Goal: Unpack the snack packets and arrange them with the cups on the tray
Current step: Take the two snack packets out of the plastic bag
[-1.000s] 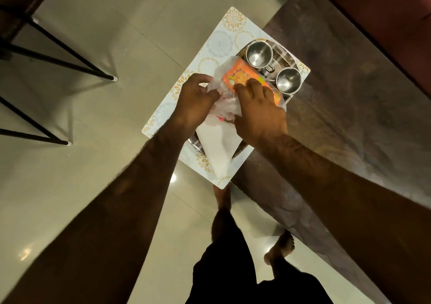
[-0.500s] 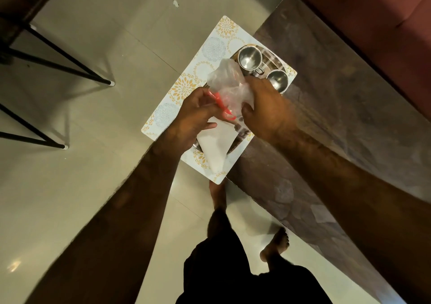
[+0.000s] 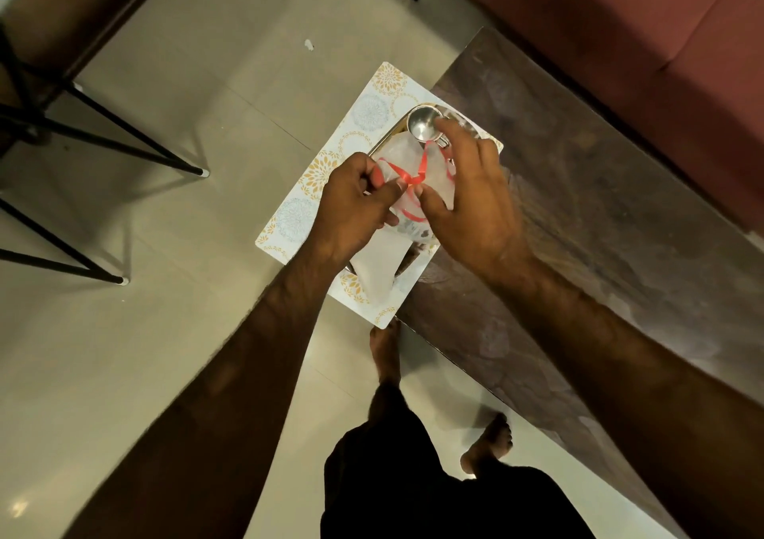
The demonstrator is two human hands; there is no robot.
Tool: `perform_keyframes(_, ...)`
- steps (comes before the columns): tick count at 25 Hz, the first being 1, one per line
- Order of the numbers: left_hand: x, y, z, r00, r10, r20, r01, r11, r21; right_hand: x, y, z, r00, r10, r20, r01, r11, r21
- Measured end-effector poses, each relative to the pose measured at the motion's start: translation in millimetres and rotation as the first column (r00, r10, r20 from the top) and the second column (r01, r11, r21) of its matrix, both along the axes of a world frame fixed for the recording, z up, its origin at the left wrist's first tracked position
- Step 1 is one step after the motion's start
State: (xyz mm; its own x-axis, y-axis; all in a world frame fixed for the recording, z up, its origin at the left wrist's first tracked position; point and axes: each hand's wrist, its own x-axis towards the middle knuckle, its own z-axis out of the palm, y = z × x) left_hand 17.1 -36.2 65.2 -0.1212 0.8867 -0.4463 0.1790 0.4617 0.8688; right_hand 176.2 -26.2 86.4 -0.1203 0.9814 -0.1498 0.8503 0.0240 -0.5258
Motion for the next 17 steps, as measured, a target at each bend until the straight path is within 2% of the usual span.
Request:
perform_keyframes(4, -14, -8, 5, 0.997, 0.069, -0.035, -0.066, 0.996, 0.067, 12, 8, 19, 0.997, -0.073, 0.009, 0.073, 0.994, -0.082)
perform_keyframes(8, -36, -6, 11, 0.942, 0.193, -0.274, -0.155, 0.976, 0.153, 31, 7, 41, 0.993, -0.103, -0.049, 0.103, 0.995, -0.012)
perform_keyframes(10, -43, -5, 20, 0.905, 0.148, -0.399, -0.057, 0.971, 0.232, 38, 4, 48, 0.998, -0.051, -0.040, 0.052, 0.998, 0.030)
perform_keyframes(12, -45, -10, 29, 0.871, 0.013, -0.490, 0.174, 0.927, 0.333, 44, 2, 53, 1.000, 0.003, 0.005, -0.003, 0.999, 0.037)
perform_keyframes(13, -44, -13, 31, 0.821, -0.068, -0.567, 0.310, 0.887, 0.342, 47, 2, 54, 0.999, 0.031, 0.025, -0.031, 0.999, 0.028)
perform_keyframes(15, -42, -13, 38, 0.610, -0.219, -0.761, 0.524, 0.833, 0.180, 49, 2, 59, 0.988, 0.116, 0.100, -0.117, 0.993, 0.004)
perform_keyframes(17, -39, -12, 42, 0.417, -0.311, -0.854, 0.556, 0.831, -0.031, 51, 3, 61, 0.949, 0.210, 0.235, -0.211, 0.977, -0.024)
